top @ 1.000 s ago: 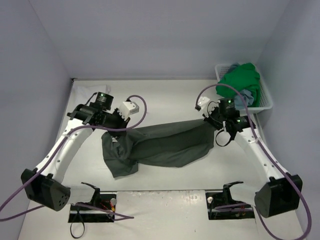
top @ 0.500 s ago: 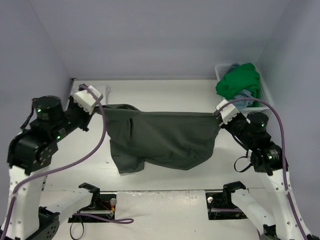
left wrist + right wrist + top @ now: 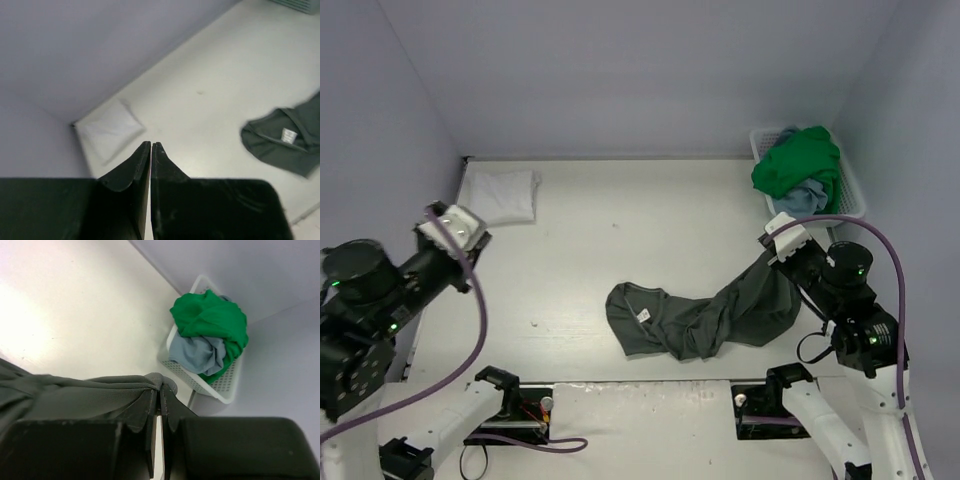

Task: Fold and stack the t-shirts
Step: Flatten out the tshirt

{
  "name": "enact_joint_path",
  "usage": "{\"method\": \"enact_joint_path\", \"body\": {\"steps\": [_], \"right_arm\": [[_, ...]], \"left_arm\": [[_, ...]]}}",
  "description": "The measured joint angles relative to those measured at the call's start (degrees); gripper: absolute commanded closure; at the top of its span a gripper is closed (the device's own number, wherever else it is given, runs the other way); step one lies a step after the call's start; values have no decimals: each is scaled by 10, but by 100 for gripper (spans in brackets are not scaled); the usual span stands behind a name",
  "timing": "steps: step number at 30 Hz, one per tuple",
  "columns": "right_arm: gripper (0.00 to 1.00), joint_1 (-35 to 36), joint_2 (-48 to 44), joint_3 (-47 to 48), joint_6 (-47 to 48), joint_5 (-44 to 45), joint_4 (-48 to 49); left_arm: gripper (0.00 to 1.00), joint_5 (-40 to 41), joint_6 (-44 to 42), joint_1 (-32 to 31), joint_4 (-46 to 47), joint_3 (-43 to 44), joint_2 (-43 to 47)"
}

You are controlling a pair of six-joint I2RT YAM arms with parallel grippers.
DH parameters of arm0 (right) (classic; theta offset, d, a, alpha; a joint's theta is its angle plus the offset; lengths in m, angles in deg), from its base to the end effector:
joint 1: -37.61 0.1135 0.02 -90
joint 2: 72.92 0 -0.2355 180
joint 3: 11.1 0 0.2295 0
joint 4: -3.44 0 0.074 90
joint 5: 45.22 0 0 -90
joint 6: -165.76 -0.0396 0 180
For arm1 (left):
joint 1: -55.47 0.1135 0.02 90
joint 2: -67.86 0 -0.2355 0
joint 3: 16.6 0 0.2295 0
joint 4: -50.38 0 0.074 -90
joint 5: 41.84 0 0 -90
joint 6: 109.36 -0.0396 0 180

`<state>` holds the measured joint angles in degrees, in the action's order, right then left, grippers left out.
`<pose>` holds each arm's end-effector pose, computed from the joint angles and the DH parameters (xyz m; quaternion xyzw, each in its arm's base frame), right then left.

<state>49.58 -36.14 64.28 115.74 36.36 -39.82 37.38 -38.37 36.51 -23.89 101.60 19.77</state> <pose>0.1196 0.0313 0.3885 -0.3659 0.6374 -0.1112 0.6689 0.0481 -0.0243 0.4964 0.2977 0.6686 -0.0685 0.6780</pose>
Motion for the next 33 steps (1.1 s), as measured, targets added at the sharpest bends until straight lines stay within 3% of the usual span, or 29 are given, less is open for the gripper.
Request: {"method": "enact_joint_path", "body": {"steps": [2,6,8,17,25,33], "right_arm": [[100,0,2,-10,-4,-5,-1],[100,0,16,-24,-12,-14,-3],[100,0,28,-26,-12,-15,-3],[100,0,59,-34,-14,-14,-2],[100,0,89,-35,-28,31,6],[100,0,106,-15,-41,74,10]], "left_arm": [[95,-45,17,3,2,-72,7],[56,-132,49,3,18,-215,-17],[51,-164,68,1,45,-261,-43],[47,-210,122,-87,184,-294,-176],[46,-192,100,-238,209,-273,-296],[42,-126,73,-384,232,-190,-449]]}}
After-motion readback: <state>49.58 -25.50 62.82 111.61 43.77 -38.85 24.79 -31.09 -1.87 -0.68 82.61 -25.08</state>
